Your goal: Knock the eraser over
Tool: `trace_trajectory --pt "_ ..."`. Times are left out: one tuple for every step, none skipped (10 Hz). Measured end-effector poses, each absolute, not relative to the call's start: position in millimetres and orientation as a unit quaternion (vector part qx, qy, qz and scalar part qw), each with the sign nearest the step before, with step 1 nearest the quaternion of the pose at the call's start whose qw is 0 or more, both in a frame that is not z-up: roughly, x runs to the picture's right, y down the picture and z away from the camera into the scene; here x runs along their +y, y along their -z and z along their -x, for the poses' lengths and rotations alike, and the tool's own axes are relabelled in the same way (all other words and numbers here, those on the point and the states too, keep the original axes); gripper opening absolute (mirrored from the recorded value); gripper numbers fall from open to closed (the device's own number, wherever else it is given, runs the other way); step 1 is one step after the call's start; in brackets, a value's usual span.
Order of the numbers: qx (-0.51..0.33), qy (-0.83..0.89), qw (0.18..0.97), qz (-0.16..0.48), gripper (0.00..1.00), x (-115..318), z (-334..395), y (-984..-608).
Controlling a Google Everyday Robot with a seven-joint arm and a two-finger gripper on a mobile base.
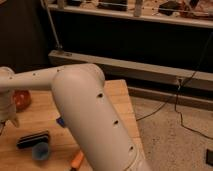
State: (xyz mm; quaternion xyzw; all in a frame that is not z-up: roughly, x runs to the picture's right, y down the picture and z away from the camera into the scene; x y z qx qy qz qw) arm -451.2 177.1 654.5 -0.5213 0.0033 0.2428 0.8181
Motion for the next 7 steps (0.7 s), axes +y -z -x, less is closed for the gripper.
trace_trajectory --pt "0.003 -0.243 0.823 0.513 0.65 172.8 443.1 -663.1" --pt "0.005 -0.243 0.836 0.492 0.65 165.8 431.9 -674.4" --pt "0.006 -0.243 0.841 0.483 0.65 162.8 427.9 -678.1" --pt "0.006 -0.243 0.842 0.482 0.65 162.3 427.5 -678.5" --pt "0.006 -0.242 0.842 0.482 0.65 163.8 429.2 -677.7" --pt "0.005 -0.242 0.842 0.482 0.65 163.2 429.4 -677.2" --pt "0.006 -0.242 0.842 0.482 0.65 163.5 428.9 -677.9"
